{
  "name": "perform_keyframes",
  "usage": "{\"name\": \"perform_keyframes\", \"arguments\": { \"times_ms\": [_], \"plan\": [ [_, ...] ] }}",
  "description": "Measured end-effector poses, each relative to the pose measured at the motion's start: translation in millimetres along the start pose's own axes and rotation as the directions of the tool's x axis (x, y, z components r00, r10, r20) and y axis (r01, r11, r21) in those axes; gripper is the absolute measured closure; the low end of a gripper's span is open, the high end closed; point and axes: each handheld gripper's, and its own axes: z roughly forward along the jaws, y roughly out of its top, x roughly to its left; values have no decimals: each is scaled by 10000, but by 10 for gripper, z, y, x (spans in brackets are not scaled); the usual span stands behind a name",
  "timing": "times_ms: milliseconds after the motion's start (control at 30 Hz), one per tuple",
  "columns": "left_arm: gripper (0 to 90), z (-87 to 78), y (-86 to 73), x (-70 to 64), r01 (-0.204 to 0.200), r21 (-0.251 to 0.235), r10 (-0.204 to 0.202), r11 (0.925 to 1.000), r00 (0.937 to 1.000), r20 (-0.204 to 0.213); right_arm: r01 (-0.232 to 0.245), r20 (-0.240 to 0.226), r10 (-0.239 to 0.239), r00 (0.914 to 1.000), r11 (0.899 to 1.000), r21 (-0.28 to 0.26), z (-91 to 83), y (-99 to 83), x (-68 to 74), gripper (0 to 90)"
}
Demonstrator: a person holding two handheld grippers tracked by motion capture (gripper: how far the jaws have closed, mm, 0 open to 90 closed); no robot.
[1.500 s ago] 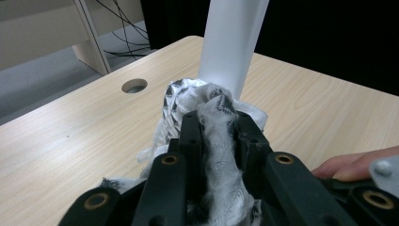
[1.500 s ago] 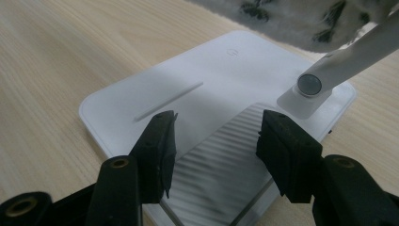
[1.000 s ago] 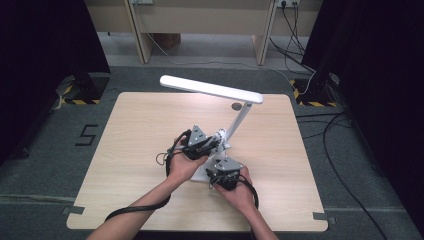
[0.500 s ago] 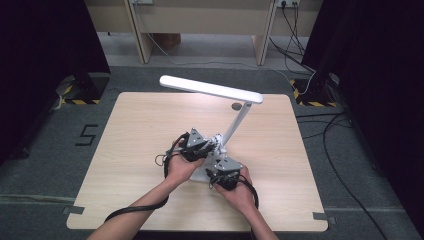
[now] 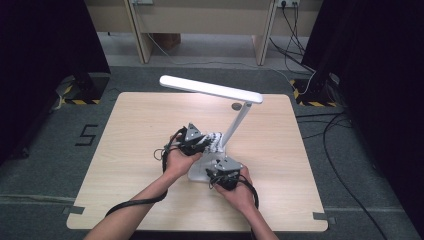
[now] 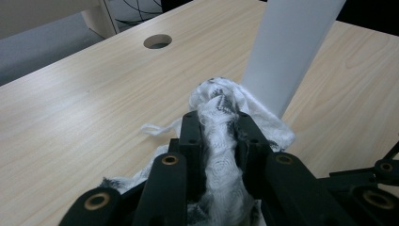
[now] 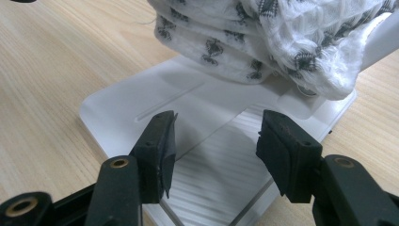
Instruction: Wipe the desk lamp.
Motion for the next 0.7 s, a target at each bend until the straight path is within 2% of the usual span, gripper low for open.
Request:
{"name": "perform_keyframes", "arguments": {
  "times_ms": [333, 500, 700],
  "plan": [
    [758, 38, 54, 49, 11, -243, -13, 9997, 10000, -87, 1, -2, -1, 10000, 10000, 1, 0, 0, -1, 469],
    [758, 126, -4, 73, 117, -11, -117, 9999, 9999, 84, -6, -2, 6, 10000, 10000, 0, -1, -1, 0, 469],
    [758, 169, -44, 106, 273, 272, -276, 9993, 9996, 102, 17, -6, -17, 10000, 10000, -26, 0, -1, -3, 469]
  ]
}}
